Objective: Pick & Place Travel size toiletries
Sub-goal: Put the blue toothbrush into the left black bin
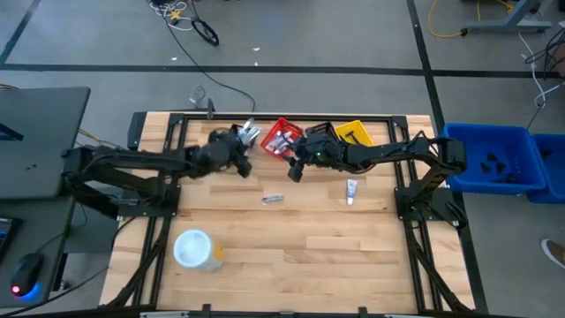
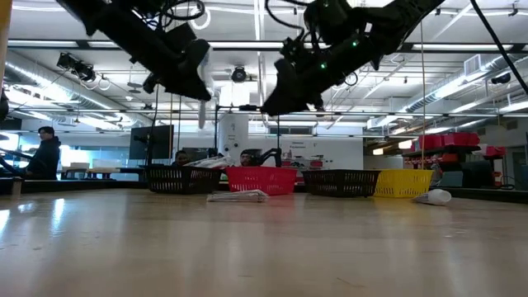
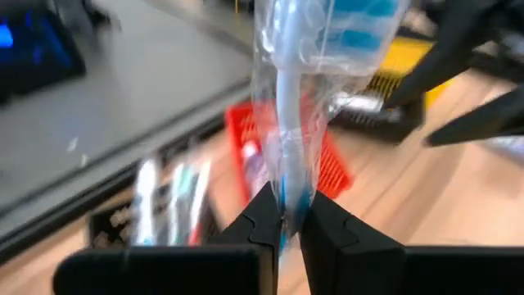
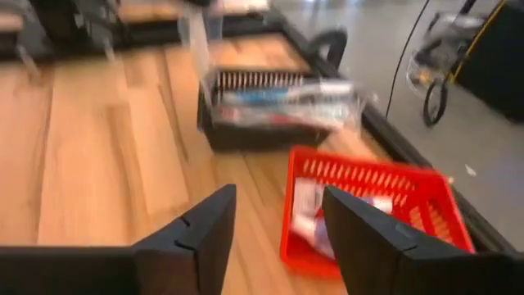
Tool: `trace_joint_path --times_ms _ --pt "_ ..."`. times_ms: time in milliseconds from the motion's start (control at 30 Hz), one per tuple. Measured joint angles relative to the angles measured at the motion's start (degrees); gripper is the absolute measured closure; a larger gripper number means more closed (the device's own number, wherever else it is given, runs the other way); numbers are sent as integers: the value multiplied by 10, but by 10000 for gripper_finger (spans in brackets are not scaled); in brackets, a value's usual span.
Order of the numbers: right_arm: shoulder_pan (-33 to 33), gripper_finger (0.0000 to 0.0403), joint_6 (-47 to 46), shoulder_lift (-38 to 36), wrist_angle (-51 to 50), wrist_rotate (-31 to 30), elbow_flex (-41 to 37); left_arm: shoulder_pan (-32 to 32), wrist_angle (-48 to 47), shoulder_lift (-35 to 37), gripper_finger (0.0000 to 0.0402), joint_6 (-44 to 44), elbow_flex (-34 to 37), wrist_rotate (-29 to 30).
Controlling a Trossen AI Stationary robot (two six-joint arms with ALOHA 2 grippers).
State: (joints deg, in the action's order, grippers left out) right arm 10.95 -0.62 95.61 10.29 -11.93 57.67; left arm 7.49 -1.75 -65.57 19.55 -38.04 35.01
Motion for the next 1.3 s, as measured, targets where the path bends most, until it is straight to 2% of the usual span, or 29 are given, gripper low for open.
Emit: trace_joint_path --times_ms 100,167,333,467,667,867,1167,1300 --pt "1 196 0 0 -31 1 0 55 -125 7 370 12 -39 -64" --pt "1 189 0 0 -43 1 0 90 -163 2 371 8 -56 -92" --pt "1 183 0 0 -46 1 0 164 -175 -27 371 -12 -59 -157" --pt "1 193 0 0 -46 1 0 201 -194 -65 371 -23 -59 -171" --pt "0 213 0 0 -49 2 0 231 -193 -123 368 -38 -59 -187" --pt "1 226 0 0 -53 3 0 248 -193 -169 365 -51 -59 -250" --pt "1 229 0 0 -54 6 0 248 -177 -188 302 -77 -59 -222" --pt "1 223 0 0 -54 37 0 244 -181 -188 267 -83 -60 -201"
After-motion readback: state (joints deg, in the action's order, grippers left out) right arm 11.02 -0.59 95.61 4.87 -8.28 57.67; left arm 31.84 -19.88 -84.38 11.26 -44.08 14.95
